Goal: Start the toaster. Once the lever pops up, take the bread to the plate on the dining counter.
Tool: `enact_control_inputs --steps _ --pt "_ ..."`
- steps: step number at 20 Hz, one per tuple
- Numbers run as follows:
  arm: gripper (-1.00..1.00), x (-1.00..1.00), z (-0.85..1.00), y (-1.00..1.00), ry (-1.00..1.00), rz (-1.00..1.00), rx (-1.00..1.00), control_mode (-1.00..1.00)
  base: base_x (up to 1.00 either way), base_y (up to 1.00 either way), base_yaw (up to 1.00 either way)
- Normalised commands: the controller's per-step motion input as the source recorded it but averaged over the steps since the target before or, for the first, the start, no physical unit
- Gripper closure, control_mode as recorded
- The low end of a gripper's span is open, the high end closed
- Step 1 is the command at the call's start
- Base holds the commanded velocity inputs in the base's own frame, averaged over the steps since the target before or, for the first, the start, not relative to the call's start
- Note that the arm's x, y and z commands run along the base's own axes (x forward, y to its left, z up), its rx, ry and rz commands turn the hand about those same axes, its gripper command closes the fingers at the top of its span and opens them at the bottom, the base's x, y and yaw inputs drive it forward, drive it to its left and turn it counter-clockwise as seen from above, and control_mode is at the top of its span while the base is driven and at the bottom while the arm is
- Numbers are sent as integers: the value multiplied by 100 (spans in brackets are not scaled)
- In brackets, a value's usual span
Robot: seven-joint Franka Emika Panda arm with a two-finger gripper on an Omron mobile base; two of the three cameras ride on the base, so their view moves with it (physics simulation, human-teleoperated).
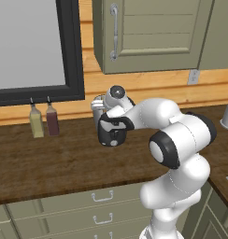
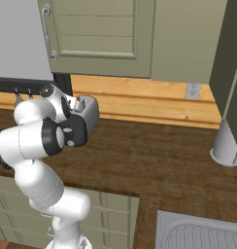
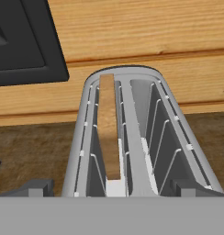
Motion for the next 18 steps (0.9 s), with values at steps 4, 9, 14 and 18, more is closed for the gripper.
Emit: enact_control_inputs --steps 4,9,14,18 --pt "-100 0 0 0 0 0 0 -100 0 0 0" --pt "-100 0 0 0 0 0 0 -100 0 0 0" --pt "-100 0 0 0 0 0 0 -100 0 0 0" --pt "-100 0 0 0 0 0 0 -100 0 0 0"
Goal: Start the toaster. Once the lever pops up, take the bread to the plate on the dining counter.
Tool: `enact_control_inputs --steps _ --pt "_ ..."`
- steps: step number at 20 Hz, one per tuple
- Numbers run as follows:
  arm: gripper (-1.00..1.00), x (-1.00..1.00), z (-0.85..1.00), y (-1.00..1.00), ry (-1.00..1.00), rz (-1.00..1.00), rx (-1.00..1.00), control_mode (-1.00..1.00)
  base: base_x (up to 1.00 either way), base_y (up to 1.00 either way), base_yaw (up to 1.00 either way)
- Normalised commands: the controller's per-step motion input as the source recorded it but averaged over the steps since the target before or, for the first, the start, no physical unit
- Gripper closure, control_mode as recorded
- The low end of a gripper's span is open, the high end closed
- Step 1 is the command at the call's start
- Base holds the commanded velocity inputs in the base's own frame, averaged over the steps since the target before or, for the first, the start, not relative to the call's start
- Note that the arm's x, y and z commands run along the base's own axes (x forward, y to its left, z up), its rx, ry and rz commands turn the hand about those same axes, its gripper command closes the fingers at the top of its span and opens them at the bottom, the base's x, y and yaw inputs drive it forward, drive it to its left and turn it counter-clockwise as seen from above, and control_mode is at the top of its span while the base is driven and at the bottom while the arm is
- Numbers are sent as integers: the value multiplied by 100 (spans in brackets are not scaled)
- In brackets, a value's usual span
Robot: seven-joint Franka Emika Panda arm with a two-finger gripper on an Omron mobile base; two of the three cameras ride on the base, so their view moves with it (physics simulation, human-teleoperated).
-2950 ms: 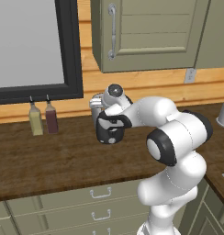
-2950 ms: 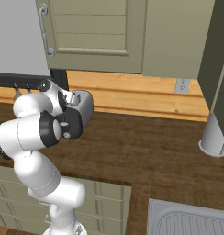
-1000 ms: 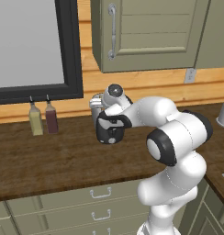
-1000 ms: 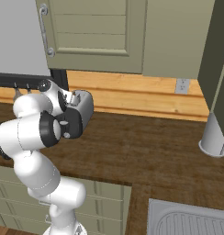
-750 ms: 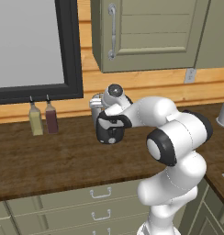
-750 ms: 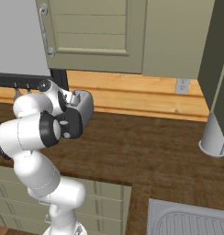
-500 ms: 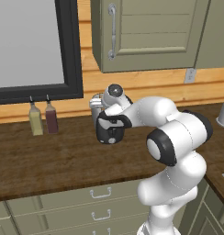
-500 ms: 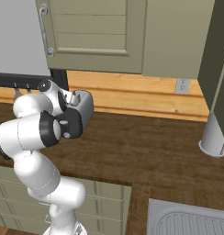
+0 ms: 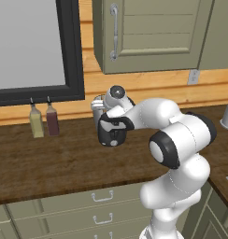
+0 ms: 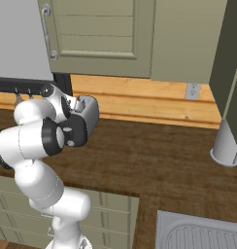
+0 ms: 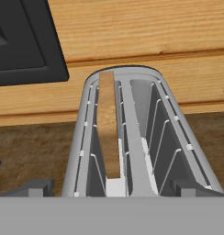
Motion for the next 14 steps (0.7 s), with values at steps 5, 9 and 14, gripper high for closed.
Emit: enact_control_inputs --steps 5,9,14 --pt "-100 0 0 0 0 0 0 -100 0 0 0" --pt "-100 0 0 0 0 0 0 -100 0 0 0" --pt "-100 0 0 0 0 0 0 -100 0 0 0"
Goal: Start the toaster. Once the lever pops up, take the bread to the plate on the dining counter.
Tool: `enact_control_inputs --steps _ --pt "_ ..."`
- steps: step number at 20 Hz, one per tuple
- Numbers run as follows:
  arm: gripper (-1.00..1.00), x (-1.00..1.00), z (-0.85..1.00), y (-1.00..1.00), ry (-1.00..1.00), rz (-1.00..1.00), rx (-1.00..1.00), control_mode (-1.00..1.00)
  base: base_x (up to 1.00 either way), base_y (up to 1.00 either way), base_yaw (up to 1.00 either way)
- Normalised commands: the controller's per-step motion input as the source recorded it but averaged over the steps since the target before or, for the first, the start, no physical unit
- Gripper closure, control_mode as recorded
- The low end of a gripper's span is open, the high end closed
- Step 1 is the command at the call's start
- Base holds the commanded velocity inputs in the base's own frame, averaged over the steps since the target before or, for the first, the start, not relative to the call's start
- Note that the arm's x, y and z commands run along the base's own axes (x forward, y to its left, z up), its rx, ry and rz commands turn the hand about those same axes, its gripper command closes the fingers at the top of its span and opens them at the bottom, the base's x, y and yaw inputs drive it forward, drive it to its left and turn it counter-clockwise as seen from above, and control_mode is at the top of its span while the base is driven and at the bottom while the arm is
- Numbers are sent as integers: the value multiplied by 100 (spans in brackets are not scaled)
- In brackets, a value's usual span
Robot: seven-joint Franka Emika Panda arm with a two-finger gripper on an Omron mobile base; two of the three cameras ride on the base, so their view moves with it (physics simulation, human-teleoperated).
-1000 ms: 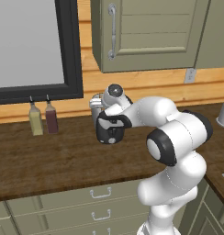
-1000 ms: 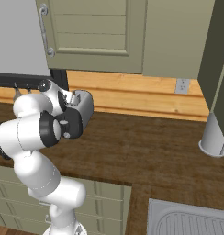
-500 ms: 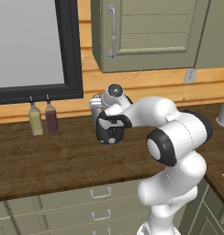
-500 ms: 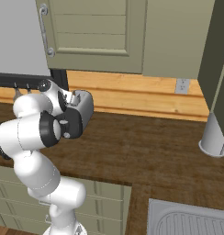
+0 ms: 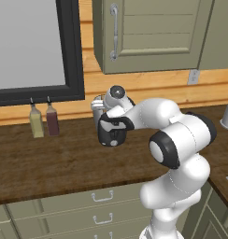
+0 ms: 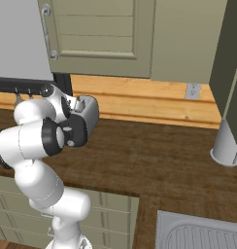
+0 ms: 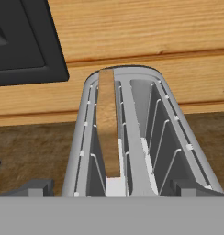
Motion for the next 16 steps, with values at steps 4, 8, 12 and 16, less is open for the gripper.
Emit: enact_control_inputs --steps 4,8,12,16 --pt "-100 0 0 0 0 0 0 -100 0 0 0" --pt "-100 0 0 0 0 0 0 -100 0 0 0" --pt "-100 0 0 0 0 0 0 -100 0 0 0" --pt "-100 0 0 0 0 0 0 -100 0 0 0"
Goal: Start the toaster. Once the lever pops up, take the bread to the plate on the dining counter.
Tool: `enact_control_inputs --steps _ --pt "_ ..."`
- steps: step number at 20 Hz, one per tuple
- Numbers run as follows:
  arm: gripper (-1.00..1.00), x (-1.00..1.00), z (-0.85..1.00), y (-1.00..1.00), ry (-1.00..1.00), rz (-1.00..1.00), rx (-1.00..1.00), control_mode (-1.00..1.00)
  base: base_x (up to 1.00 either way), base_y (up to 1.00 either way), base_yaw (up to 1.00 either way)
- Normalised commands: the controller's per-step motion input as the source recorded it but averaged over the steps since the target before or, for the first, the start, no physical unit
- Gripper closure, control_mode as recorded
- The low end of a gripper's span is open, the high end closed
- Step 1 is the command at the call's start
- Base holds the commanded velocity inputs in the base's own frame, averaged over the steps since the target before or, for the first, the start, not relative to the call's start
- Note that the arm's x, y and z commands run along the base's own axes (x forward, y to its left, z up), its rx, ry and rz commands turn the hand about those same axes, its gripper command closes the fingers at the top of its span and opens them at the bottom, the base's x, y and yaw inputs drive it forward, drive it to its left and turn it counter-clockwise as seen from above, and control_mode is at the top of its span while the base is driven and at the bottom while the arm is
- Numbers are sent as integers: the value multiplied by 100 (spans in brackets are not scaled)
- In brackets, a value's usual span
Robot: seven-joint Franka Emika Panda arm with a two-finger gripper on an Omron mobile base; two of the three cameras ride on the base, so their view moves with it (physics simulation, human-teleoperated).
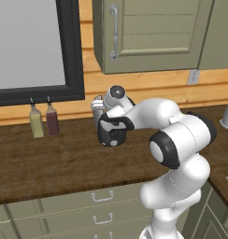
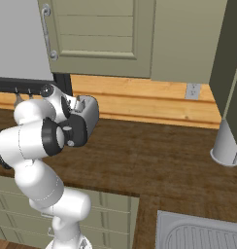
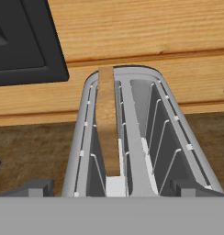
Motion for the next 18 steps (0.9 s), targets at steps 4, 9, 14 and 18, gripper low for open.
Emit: enact_control_inputs --steps 4,9,14,18 --pt "-100 0 0 0 0 0 0 -100 0 0 0" --pt "-100 0 0 0 0 0 0 -100 0 0 0" --pt "-100 0 0 0 0 0 0 -100 0 0 0" --pt "-100 0 0 0 0 0 0 -100 0 0 0"
